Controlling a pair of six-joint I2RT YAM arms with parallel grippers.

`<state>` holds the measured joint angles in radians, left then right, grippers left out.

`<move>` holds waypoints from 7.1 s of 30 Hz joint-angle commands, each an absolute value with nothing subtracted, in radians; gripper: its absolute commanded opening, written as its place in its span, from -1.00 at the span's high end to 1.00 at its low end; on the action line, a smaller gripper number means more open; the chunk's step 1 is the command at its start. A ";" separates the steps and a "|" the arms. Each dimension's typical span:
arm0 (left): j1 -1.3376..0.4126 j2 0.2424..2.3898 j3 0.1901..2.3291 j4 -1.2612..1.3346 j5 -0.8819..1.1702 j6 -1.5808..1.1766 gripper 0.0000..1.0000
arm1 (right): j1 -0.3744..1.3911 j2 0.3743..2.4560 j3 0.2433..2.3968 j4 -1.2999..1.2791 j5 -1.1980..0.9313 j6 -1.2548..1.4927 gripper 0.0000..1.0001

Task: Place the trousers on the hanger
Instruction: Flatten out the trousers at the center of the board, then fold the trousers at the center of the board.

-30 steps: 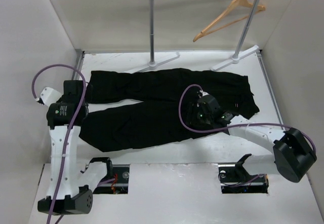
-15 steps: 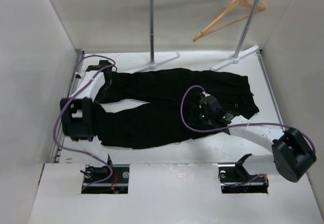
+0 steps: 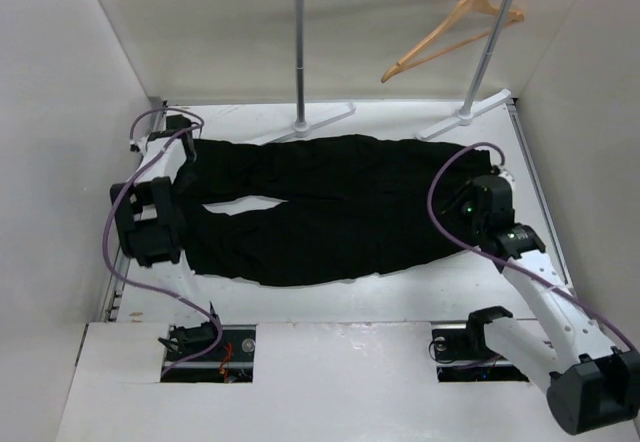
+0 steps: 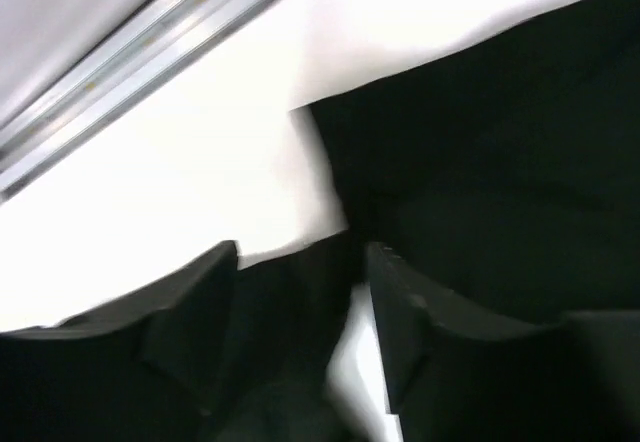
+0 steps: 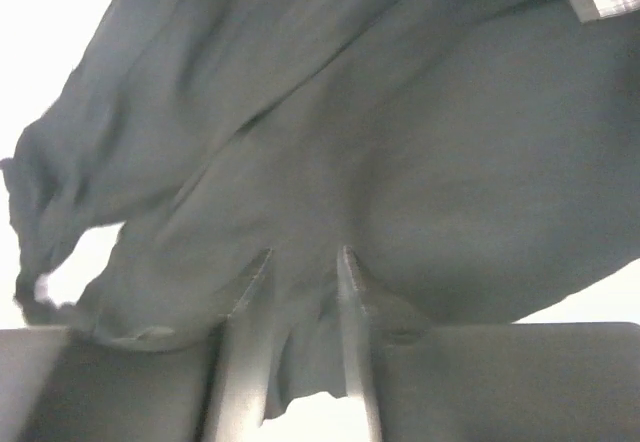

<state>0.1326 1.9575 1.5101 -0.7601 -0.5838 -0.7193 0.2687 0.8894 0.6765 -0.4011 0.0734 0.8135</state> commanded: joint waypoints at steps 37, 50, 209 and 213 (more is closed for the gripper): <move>0.346 1.065 0.572 -0.514 -0.153 -0.902 0.92 | -0.226 0.880 0.528 -0.555 0.017 0.907 -0.18; 0.285 1.046 0.607 -0.581 -0.164 -0.911 1.00 | -0.320 1.236 0.604 -0.362 0.120 0.950 0.07; 0.179 1.031 0.865 -0.641 -0.365 -0.922 -0.26 | -0.489 1.064 0.609 -0.378 0.026 0.865 -0.58; 0.059 0.997 0.810 -0.601 -0.324 -0.936 -0.26 | -0.486 1.215 0.653 -0.316 -0.025 0.842 -0.55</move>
